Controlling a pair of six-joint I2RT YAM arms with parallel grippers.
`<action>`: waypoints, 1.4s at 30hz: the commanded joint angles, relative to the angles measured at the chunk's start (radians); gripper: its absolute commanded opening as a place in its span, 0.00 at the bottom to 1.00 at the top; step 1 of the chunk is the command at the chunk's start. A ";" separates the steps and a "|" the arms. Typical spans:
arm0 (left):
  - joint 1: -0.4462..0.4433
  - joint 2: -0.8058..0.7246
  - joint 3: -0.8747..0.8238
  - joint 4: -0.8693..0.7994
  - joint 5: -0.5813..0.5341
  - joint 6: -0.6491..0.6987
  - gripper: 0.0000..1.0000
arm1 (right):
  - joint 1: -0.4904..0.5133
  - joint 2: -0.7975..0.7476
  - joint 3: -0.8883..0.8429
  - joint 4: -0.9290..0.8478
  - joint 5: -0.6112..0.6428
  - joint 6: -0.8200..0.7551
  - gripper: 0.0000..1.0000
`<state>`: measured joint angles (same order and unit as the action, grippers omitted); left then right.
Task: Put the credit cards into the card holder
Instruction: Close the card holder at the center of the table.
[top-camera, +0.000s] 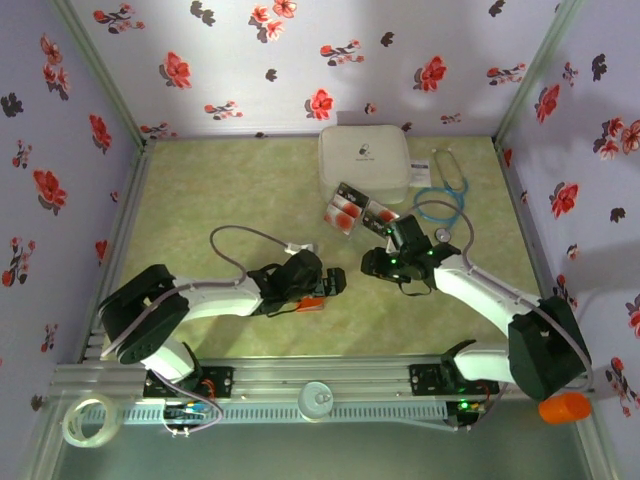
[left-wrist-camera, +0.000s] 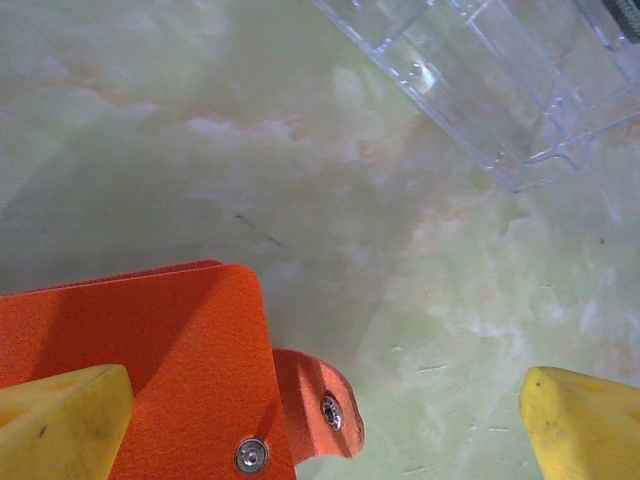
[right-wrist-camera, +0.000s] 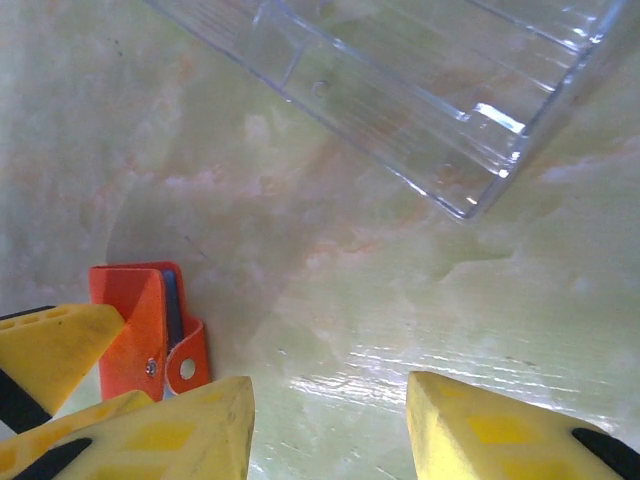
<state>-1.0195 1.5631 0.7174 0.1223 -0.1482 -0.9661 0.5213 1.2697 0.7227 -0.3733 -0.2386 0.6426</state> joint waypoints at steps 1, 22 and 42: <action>0.018 -0.037 0.022 -0.099 -0.041 0.030 1.00 | 0.004 0.007 -0.003 0.052 -0.048 0.013 0.45; 0.385 -0.298 0.065 -0.295 0.141 0.171 1.00 | 0.396 0.157 0.203 0.174 0.071 0.154 0.39; 0.452 -0.316 -0.045 -0.387 0.163 0.264 1.00 | 0.473 0.379 0.171 0.199 0.139 0.113 0.05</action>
<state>-0.5755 1.2507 0.6804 -0.2329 -0.0109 -0.7502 0.9997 1.6238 0.9253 -0.1825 -0.1432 0.7673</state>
